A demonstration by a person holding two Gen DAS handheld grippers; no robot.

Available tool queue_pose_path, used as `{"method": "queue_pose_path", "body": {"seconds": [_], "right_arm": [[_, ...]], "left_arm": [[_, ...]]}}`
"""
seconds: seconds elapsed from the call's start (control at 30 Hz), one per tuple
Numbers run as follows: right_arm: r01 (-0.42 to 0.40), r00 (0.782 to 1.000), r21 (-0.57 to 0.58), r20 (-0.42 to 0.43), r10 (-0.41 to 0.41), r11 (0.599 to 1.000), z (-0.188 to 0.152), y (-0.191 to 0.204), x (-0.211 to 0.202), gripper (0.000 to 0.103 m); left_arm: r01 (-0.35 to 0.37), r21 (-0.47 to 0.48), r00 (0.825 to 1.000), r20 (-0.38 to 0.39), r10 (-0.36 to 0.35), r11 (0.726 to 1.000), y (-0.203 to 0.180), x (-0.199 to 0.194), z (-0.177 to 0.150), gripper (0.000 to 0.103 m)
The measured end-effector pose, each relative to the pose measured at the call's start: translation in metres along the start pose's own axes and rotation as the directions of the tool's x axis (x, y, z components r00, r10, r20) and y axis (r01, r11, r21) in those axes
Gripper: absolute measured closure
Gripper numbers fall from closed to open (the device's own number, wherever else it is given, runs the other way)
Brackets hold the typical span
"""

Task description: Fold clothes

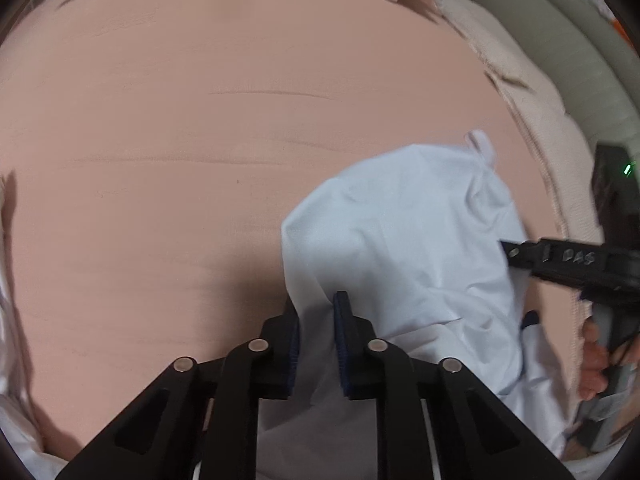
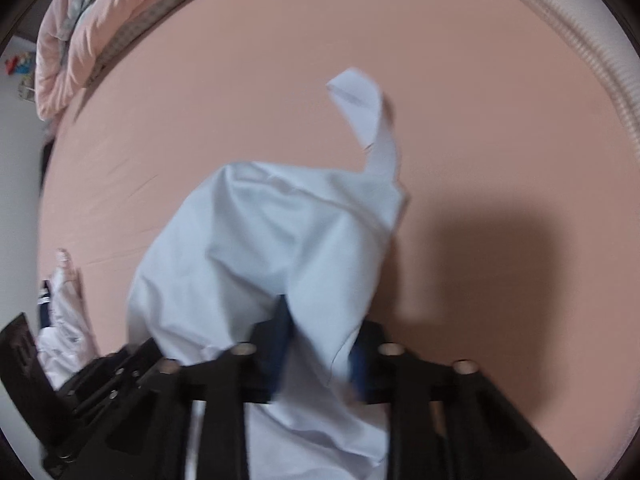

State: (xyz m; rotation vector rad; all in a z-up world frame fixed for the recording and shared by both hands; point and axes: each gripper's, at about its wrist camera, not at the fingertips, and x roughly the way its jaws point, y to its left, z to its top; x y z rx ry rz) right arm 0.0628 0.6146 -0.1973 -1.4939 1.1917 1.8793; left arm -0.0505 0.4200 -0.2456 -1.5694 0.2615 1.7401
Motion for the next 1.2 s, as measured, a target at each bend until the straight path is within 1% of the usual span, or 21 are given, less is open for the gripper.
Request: {"method": "queue_pose_path", "body": {"seconds": [0.03,0.1,0.2,0.27,0.37,0.43,0.47,0.57,0.63,0.67,0.7,0.73,0.8,0.83,0.87,0.9,1.03,1.07,1.1,1.13,1.2], "right_arm": [[-0.009,1.0,0.006,0.002,0.009,1.0,0.002,0.0,0.0,0.089],[-0.039,0.999,0.013,0.006,0.039,0.999,0.008,0.001,-0.003,0.093],[-0.092,0.996,0.017,0.013,0.091,0.996,0.017,0.002,-0.011,0.094],[-0.101,0.994,-0.005,0.029,0.101,0.995,0.024,0.005,-0.019,0.094],[-0.129,0.99,-0.028,0.061,0.13,0.991,0.037,0.012,-0.034,0.094],[-0.149,0.985,-0.037,0.081,0.151,0.988,0.047,0.015,-0.044,0.094],[-0.153,0.984,-0.037,0.091,0.156,0.987,0.041,0.017,-0.043,0.094],[-0.174,0.979,-0.046,0.105,0.177,0.984,0.042,0.023,-0.046,0.094],[-0.192,0.974,-0.045,0.113,0.196,0.98,0.044,0.028,-0.049,0.094],[-0.208,0.97,-0.044,0.122,0.212,0.977,0.028,0.028,-0.047,0.094],[-0.227,0.964,-0.04,0.13,0.23,0.973,0.022,0.023,-0.044,0.094],[-0.254,0.957,-0.033,0.135,0.256,0.967,0.027,0.022,-0.046,0.094],[-0.324,0.937,-0.004,0.14,0.321,0.946,0.022,0.026,-0.045,0.094],[-0.35,0.927,0.005,0.145,0.346,0.937,0.01,0.029,-0.05,0.094],[-0.375,0.917,0.013,0.15,0.369,0.927,-0.006,0.033,-0.054,0.094],[-0.383,0.913,0.014,0.16,0.376,0.924,-0.017,0.032,-0.063,0.094],[-0.385,0.904,-0.015,0.195,0.38,0.923,-0.011,0.047,-0.069,0.094],[-0.396,0.898,-0.019,0.199,0.391,0.918,-0.015,0.041,-0.074,0.094],[-0.407,0.892,-0.023,0.202,0.403,0.913,-0.019,0.033,-0.08,0.094],[-0.412,0.89,-0.028,0.203,0.408,0.911,-0.023,0.032,-0.081,0.094],[-0.39,0.897,-0.045,0.208,0.391,0.92,-0.033,0.033,-0.086,0.094]], "left_arm": [[0.021,-0.019,1.0,0.0,-0.021,1.0,0.002,-0.001,0.001,0.094],[0.059,-0.043,0.998,0.014,-0.058,0.997,0.004,-0.007,0.004,0.096],[0.115,-0.078,0.993,0.038,-0.112,0.99,0.007,-0.017,0.007,0.098],[0.153,-0.101,0.988,0.055,-0.148,0.983,0.008,-0.023,0.01,0.099],[0.162,-0.082,0.984,0.083,-0.155,0.983,0.008,-0.04,0.024,0.1],[0.176,-0.079,0.981,0.095,-0.168,0.981,0.003,-0.051,0.044,0.1],[0.196,-0.087,0.977,0.101,-0.188,0.977,0.006,-0.054,0.047,0.1],[0.252,-0.119,0.964,0.118,-0.238,0.96,0.012,-0.062,0.052,0.1],[0.27,-0.129,0.958,0.13,-0.254,0.954,0.018,-0.072,0.052,0.1],[0.276,-0.13,0.956,0.135,-0.259,0.952,0.021,-0.078,0.052,0.1],[0.284,-0.13,0.954,0.141,-0.266,0.95,0.023,-0.082,0.052,0.1],[0.301,-0.134,0.948,0.151,-0.28,0.944,0.027,-0.088,0.052,0.101],[0.365,-0.157,0.923,0.187,-0.335,0.918,0.04,-0.104,0.05,0.101],[0.393,-0.167,0.911,0.203,-0.358,0.904,0.046,-0.111,0.049,0.101],[0.408,-0.174,0.904,0.212,-0.37,0.896,0.048,-0.117,0.05,0.101],[0.408,-0.168,0.903,0.216,-0.37,0.897,0.049,-0.124,0.053,0.101],[0.364,-0.071,0.914,0.219,-0.341,0.929,0.043,-0.149,0.059,0.101],[0.359,-0.052,0.916,0.212,-0.341,0.932,0.042,-0.151,0.059,0.101],[0.345,-0.038,0.923,0.198,-0.331,0.938,0.042,-0.153,0.06,0.101],[0.311,-0.033,0.938,0.173,-0.301,0.95,0.042,-0.151,0.061,0.1],[0.223,-0.041,0.97,0.108,-0.217,0.974,0.046,-0.139,0.063,0.097]]}}
